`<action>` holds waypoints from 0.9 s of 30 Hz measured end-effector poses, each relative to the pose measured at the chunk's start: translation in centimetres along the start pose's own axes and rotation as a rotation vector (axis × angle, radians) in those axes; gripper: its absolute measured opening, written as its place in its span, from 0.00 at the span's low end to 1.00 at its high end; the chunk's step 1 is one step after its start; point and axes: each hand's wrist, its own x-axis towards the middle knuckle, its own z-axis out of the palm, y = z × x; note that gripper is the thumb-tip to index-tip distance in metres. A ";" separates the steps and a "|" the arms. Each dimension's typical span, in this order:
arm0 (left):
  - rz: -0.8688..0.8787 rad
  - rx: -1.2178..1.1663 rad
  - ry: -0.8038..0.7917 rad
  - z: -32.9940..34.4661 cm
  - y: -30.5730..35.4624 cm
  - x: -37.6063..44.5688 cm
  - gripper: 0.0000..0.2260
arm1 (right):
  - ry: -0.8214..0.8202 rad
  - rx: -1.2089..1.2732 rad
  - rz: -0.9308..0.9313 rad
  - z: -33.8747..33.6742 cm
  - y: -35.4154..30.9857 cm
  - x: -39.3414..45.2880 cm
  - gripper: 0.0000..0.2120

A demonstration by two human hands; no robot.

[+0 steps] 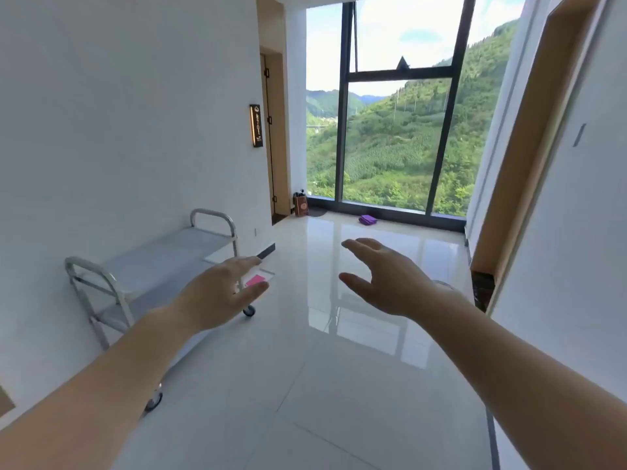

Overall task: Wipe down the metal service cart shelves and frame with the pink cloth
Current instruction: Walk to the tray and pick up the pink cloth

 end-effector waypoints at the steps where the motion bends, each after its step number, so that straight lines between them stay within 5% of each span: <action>1: 0.003 -0.006 -0.006 0.4 -0.7 1.0 0.25 | -0.004 0.000 0.015 0.6 0.4 0.8 0.28; 10: 0.089 -0.053 -0.037 6.4 -5.6 10.4 0.28 | -0.039 -0.027 0.147 6.9 7.4 4.4 0.28; 18: 0.084 -0.207 -0.064 15.2 -3.5 18.9 0.24 | -0.093 0.092 0.282 12.1 18.5 6.0 0.27; 27: -0.119 -0.308 -0.046 22.9 -1.6 27.1 0.21 | -0.174 0.237 0.315 14.8 33.8 10.0 0.26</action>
